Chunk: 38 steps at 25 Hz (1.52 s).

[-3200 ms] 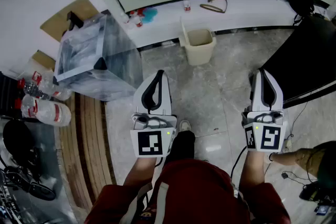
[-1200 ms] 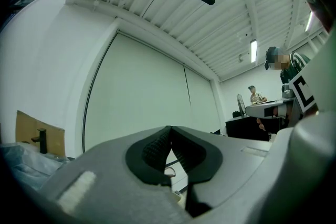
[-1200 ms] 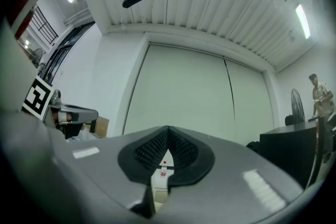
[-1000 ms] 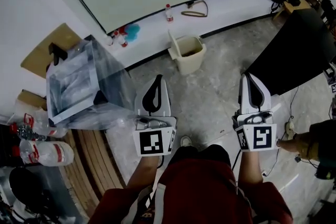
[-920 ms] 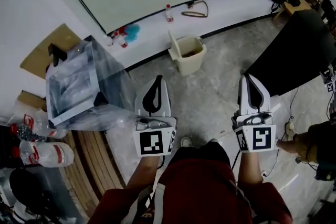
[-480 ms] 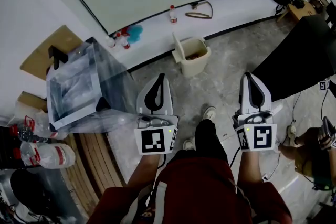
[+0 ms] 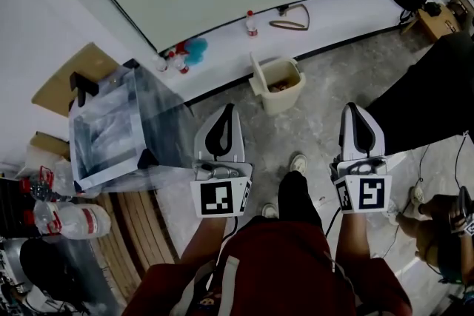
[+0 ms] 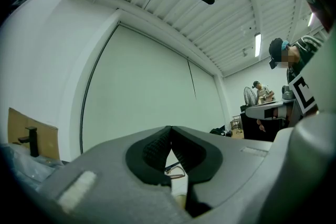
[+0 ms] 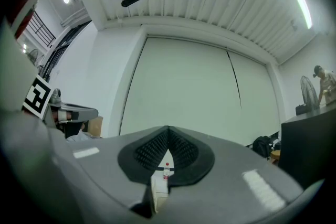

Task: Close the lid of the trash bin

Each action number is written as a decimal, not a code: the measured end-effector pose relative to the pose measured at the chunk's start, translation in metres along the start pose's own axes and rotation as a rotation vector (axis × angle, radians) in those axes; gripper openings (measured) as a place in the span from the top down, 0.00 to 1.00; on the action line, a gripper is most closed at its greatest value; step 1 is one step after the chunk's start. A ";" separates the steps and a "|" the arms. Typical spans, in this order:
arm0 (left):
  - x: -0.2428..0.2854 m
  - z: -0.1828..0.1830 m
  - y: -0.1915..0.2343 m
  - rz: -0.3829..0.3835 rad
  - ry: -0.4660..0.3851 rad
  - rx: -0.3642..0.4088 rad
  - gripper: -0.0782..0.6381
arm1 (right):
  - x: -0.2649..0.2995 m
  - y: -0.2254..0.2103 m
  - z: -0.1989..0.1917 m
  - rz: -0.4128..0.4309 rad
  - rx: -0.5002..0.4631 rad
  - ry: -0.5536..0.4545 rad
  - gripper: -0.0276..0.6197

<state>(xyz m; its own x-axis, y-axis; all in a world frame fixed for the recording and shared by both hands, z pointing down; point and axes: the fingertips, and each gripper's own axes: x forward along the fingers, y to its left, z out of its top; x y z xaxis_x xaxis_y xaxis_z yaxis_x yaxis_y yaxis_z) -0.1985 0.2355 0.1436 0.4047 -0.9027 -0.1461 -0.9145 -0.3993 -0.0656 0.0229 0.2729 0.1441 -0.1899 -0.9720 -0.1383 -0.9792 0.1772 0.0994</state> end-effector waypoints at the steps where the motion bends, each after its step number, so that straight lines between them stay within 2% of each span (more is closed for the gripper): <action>1: 0.008 -0.001 -0.001 -0.002 -0.001 0.003 0.88 | 0.006 -0.005 -0.003 -0.001 0.003 0.001 0.96; 18: 0.173 -0.015 -0.024 0.003 0.044 0.012 0.88 | 0.128 -0.121 -0.031 0.000 0.032 0.033 0.96; 27: 0.247 -0.031 -0.046 0.035 0.076 0.035 0.88 | 0.181 -0.184 -0.059 0.024 0.063 0.039 0.96; 32: 0.266 -0.036 -0.044 0.086 0.089 0.052 0.88 | 0.210 -0.195 -0.072 0.083 0.074 0.052 0.96; 38: 0.268 -0.062 -0.017 0.156 0.136 0.042 0.88 | 0.242 -0.174 -0.094 0.156 0.092 0.079 0.96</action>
<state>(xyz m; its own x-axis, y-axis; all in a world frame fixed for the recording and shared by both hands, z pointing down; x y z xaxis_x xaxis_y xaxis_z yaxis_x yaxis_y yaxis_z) -0.0751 -0.0091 0.1664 0.2519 -0.9675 -0.0233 -0.9639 -0.2487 -0.0947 0.1535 -0.0080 0.1856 -0.3371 -0.9401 -0.0505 -0.9415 0.3364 0.0224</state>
